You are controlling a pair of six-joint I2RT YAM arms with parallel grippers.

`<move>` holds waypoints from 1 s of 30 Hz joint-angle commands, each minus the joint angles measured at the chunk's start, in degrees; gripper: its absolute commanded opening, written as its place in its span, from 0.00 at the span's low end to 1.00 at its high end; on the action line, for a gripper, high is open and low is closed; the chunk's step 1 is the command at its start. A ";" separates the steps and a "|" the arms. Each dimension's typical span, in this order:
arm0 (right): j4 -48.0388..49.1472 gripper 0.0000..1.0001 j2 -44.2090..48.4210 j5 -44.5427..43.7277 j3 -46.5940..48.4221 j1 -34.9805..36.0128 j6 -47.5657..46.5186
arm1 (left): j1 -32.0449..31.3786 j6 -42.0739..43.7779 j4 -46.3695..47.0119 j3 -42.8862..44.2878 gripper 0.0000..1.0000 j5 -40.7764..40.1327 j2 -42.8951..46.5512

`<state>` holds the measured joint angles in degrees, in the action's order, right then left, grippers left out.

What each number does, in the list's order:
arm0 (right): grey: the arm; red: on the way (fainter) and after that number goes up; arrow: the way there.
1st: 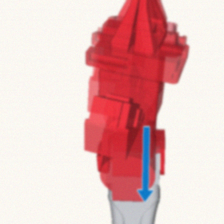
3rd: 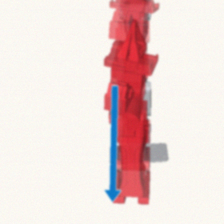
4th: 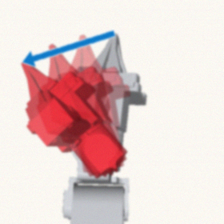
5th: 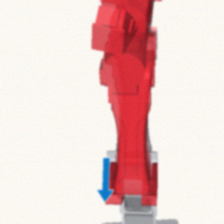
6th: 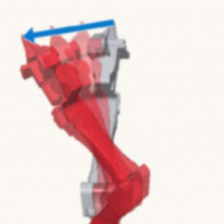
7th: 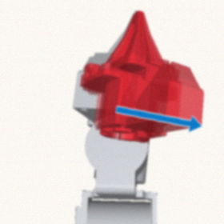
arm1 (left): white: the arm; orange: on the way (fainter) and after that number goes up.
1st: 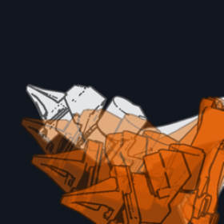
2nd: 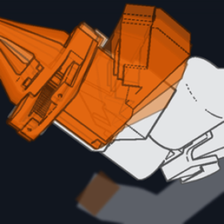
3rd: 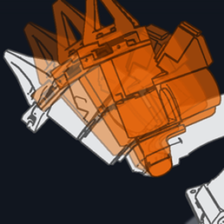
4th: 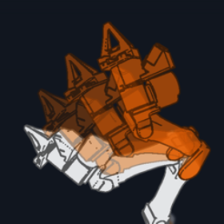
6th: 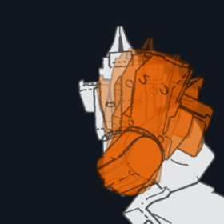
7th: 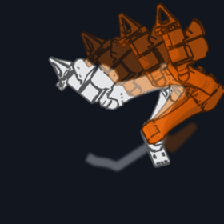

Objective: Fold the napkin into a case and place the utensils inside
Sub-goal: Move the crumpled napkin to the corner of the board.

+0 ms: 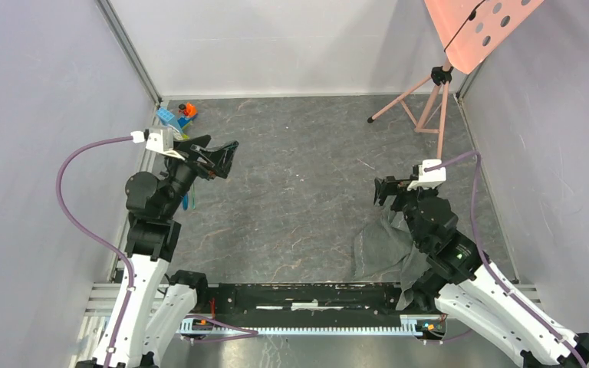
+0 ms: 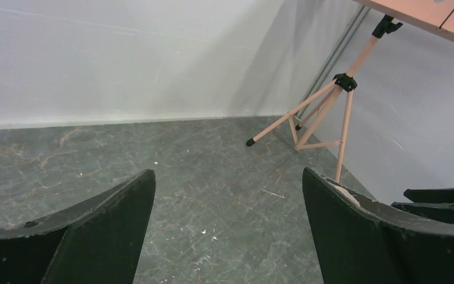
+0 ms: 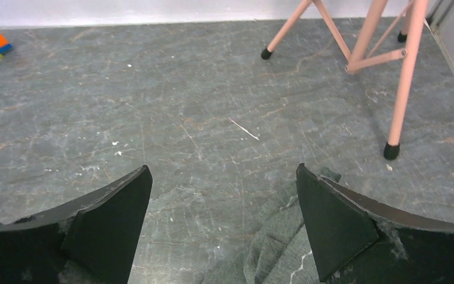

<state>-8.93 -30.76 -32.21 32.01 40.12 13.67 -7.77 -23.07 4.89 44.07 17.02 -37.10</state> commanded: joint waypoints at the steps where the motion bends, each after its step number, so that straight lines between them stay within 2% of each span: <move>1: -2.95 0.98 -1.22 -4.00 2.62 0.03 3.03 | -0.51 0.01 2.89 1.26 1.00 1.66 -1.05; 5: -3.97 0.98 -1.20 -4.89 1.44 0.00 2.06 | -0.73 -0.40 2.94 1.31 1.00 2.42 -1.22; 8: -7.29 0.98 -0.87 -11.38 0.22 0.05 4.37 | -0.92 -0.21 2.94 1.19 1.00 1.88 -1.42; 11: -6.35 0.98 -0.20 -14.61 -3.23 0.04 4.85 | -1.02 -0.57 2.85 1.35 1.00 2.19 -1.42; 13: -8.03 0.98 -0.96 -18.74 -4.61 0.05 8.93 | -1.34 -0.45 2.87 1.20 1.00 1.85 -1.29; 16: -18.97 0.98 -4.72 -29.57 -3.35 -0.06 23.65 | -1.55 -0.07 2.46 1.24 1.00 1.11 -1.40; 19: -36.23 0.98 -10.80 -38.24 1.38 -0.27 42.59 | -1.86 -0.11 2.25 1.36 1.00 1.31 -1.50; 22: -56.80 0.98 -17.01 -41.57 6.29 -0.97 63.56 | -1.90 -0.36 2.25 1.46 1.00 1.70 -1.63; 24: -62.53 0.98 -19.13 -40.70 6.58 -1.46 70.69 | -1.96 -0.40 2.17 1.61 1.00 1.64 -1.51; 26: -59.22 0.98 -17.49 -37.91 3.63 -2.11 69.15 | -1.90 -0.31 2.05 1.58 1.00 1.37 -1.24; 30: -37.93 0.98 -10.59 -26.85 -4.10 -3.93 51.68 | -1.99 -0.26 1.97 1.57 1.00 1.27 -0.95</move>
<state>-57.80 -46.65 -66.00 33.30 37.65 70.61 -9.50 -23.11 4.89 44.07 18.26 -38.81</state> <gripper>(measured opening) 0.982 0.995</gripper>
